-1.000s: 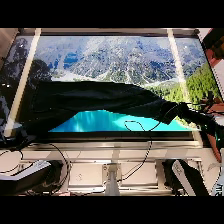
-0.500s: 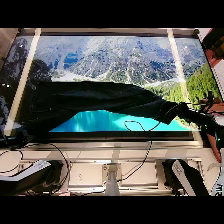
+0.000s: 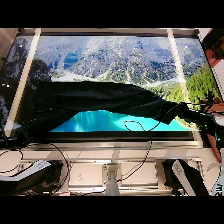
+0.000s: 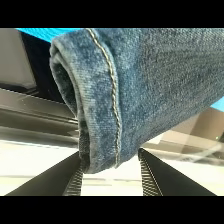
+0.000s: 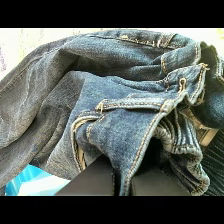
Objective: Fold the clothes and pants, and hang the long-sleeved shirts on hangers.
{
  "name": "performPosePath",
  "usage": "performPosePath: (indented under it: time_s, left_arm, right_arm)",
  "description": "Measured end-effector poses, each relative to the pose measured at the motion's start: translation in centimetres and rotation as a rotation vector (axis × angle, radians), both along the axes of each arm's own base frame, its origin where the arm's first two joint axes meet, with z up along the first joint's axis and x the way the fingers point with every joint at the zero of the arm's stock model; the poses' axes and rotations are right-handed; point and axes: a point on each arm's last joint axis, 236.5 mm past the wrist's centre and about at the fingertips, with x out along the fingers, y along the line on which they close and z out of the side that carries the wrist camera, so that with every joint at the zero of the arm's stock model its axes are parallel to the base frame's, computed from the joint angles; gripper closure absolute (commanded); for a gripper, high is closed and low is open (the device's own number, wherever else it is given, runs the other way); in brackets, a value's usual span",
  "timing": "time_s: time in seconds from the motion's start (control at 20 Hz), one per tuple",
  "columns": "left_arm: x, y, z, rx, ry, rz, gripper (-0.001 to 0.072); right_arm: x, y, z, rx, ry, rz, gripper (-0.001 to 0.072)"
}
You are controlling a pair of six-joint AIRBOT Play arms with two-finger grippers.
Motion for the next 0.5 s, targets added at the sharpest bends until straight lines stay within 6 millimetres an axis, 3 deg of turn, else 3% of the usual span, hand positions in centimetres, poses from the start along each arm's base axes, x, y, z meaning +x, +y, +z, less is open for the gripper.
performPosePath:
  time_s: [0.1,0.2,0.5]
  left_arm:
    - [-0.3,-0.24,0.03,-0.007,0.006,-0.019,0.0197]
    - [-0.36,-0.33,0.04,-0.007,0.0,-0.038,0.0127]
    - [-0.06,-0.3,-0.04,-0.004,-0.001,-0.018,0.0135]
  right_arm:
    - [0.0,0.01,0.0,0.0,0.0,0.0,0.0659]
    - [0.0,0.0,0.0,0.0,0.0,0.0,0.0659]
    - [0.0,0.0,0.0,0.0,0.0,0.0,0.0659]
